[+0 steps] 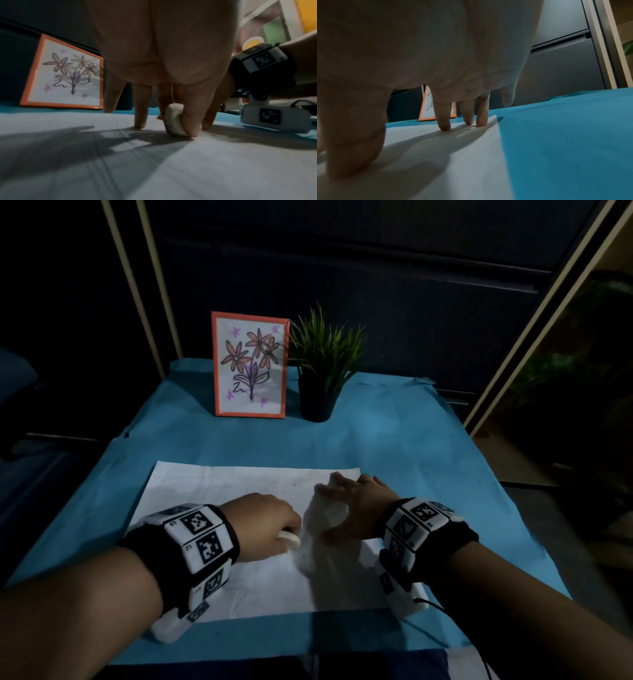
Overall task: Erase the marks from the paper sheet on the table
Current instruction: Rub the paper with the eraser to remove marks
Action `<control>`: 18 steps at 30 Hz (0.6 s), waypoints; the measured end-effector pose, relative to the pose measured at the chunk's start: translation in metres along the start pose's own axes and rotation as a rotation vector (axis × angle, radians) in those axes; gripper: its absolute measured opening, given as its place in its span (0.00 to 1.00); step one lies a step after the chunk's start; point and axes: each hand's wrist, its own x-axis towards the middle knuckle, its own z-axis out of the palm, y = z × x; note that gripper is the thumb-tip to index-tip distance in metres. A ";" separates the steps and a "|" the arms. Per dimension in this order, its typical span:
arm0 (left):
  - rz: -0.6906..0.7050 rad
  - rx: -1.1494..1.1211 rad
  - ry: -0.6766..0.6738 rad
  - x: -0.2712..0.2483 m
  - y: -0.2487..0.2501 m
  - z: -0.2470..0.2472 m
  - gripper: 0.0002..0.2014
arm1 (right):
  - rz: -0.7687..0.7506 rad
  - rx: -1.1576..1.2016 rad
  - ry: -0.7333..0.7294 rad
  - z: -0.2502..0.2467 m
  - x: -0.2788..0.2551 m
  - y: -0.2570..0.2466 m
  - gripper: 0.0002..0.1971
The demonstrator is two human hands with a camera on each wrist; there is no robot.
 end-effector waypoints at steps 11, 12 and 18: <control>0.011 0.051 -0.030 0.002 0.005 -0.005 0.08 | 0.007 -0.007 -0.010 0.002 0.003 0.001 0.45; 0.009 0.050 -0.029 0.002 0.004 -0.007 0.08 | 0.007 -0.005 -0.010 0.002 0.003 0.001 0.45; -0.028 0.052 0.035 0.007 0.001 -0.007 0.08 | 0.000 -0.007 -0.004 0.000 0.002 0.001 0.45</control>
